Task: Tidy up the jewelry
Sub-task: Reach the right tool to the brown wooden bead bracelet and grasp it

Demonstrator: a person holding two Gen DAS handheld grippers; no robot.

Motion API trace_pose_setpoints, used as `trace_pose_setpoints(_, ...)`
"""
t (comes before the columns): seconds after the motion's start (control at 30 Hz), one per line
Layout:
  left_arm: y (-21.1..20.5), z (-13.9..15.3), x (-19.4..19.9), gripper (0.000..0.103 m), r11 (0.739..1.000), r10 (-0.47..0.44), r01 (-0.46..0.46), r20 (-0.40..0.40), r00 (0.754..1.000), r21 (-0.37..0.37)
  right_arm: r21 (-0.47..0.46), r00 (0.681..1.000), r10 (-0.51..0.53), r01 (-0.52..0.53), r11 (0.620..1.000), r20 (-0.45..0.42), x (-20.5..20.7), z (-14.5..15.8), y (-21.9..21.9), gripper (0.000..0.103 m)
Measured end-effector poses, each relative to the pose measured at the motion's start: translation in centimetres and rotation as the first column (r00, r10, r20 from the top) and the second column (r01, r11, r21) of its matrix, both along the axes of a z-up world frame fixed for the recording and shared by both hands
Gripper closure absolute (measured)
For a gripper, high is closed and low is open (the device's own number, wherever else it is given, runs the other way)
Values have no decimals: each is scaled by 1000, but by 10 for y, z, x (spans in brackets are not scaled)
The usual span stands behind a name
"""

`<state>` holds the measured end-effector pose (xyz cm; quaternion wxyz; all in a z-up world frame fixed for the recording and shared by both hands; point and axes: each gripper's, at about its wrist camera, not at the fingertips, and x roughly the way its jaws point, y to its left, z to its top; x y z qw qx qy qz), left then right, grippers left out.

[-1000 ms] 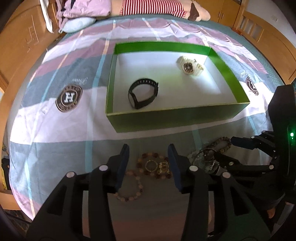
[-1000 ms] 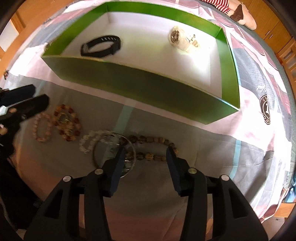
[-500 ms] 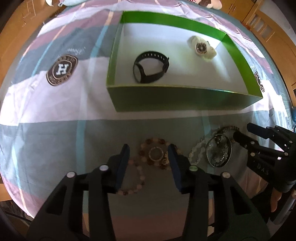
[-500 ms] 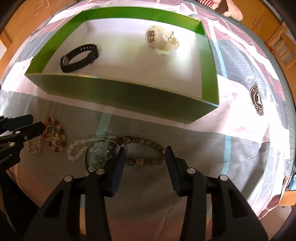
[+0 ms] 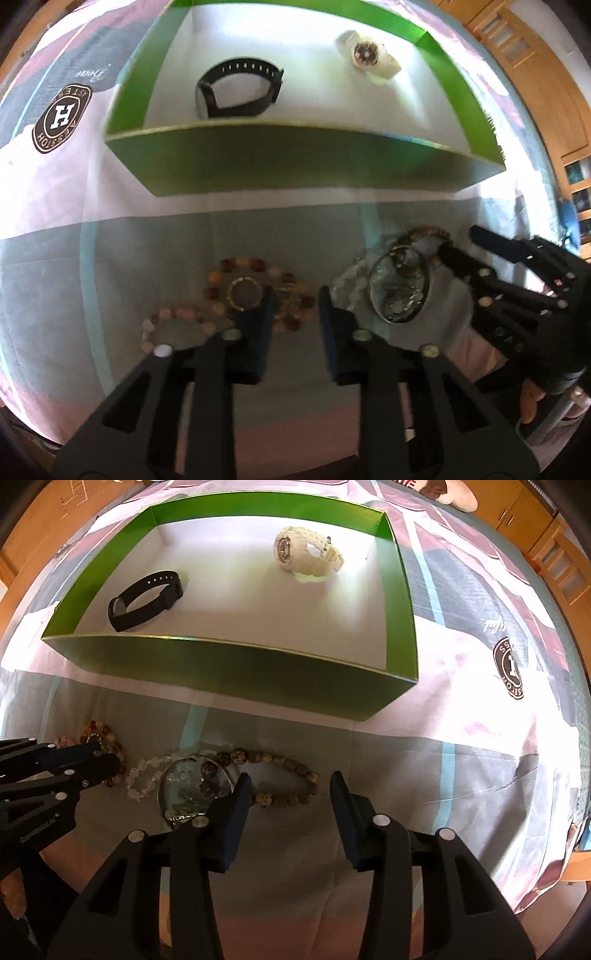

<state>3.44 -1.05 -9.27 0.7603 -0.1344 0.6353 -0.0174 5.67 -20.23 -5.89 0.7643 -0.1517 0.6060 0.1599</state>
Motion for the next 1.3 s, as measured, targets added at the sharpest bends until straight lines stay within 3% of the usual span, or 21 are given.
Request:
trace_pose_setpoints(0.27,1,-9,4,81,1000,17,-17,-14,1000,13,40,1000,5,-4,999,-29,2,4,-11,58)
trace_pose_setpoints(0.37,2,-7,4,89,1000,21,-21,-6,1000,11,125,995,42,-30,992,-92,-4,8,-9,67)
trace_pose_setpoints(0.53,12,-4,4,90,999,50,-50,1,999,4,163,987,104,-83,983,-124,-13,7,3,73)
trace_pose_setpoints(0.77,7,-7,6,90,999,43,-42,-9,999,15,86,988,101,-91,992,-116,-13,-6,9,69)
trace_pose_setpoints(0.8,6,-7,6,90,999,42,-42,-10,999,14,95,988,98,-87,992,-120,-13,-5,8,84)
trace_pose_setpoints(0.87,6,-8,6,90,999,39,-39,-11,999,17,101,989,94,-82,991,-118,-13,-1,5,103)
trace_pose_setpoints(1.1,18,7,1,90,998,66,-66,37,997,-4,164,996,46,-33,986,-76,3,22,-14,103)
trace_pose_setpoints(1.17,21,11,1,90,997,77,-77,51,996,-13,154,995,45,-30,988,-89,2,16,-13,103)
trace_pose_setpoints(1.3,21,9,2,90,997,80,-80,41,996,-6,83,995,-24,32,996,-99,12,3,-18,83)
